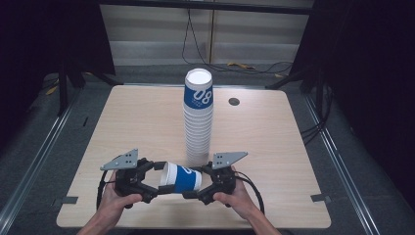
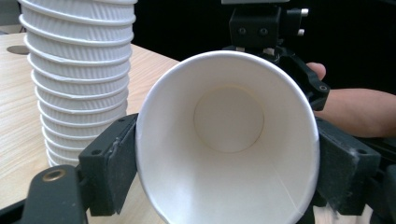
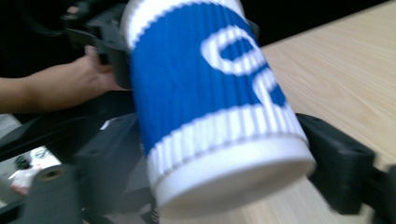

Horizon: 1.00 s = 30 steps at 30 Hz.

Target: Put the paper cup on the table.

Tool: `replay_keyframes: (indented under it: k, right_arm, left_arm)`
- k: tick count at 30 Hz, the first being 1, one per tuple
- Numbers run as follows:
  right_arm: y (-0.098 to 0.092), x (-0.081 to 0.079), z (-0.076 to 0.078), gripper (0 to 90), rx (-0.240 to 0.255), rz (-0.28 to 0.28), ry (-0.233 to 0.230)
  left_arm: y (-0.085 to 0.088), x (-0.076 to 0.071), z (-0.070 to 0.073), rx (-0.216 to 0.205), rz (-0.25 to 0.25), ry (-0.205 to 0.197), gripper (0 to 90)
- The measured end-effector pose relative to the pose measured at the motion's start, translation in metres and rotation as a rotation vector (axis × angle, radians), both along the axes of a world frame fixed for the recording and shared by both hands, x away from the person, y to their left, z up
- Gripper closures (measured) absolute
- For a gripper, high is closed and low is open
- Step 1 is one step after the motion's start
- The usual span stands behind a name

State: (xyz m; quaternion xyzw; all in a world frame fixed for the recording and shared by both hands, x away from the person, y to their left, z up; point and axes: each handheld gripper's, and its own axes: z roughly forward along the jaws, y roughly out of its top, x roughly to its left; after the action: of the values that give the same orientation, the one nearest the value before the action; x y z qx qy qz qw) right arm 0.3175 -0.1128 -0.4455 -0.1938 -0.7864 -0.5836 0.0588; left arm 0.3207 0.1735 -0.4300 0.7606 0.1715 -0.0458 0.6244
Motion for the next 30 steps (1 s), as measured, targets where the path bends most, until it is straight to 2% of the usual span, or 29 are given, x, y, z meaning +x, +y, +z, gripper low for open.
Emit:
replay_keyframes:
  k: [2,7,14,21,30]
  right_arm:
    - [-0.001,0.000,-0.001,13.8,-0.015,-0.022,0.014]
    - [-0.002,-0.002,0.000,13.8,-0.032,-0.042,0.000]
    - [-0.006,-0.002,0.000,13.8,-0.044,-0.077,0.000]
    - [-0.016,-0.002,-0.001,13.9,-0.054,-0.119,0.006]
    - [-0.035,-0.008,0.003,14.4,-0.074,-0.194,-0.015]
  left_arm:
    - [0.001,0.000,0.000,0.004,0.012,-0.002,18.0]
    - [0.004,0.001,0.001,-0.007,0.023,0.004,18.0]
    - [0.009,0.004,0.003,-0.001,0.046,0.020,17.7]
    - [0.014,0.007,0.006,0.029,0.091,0.011,17.6]
    - [0.018,0.008,0.010,0.087,0.139,-0.011,17.6]
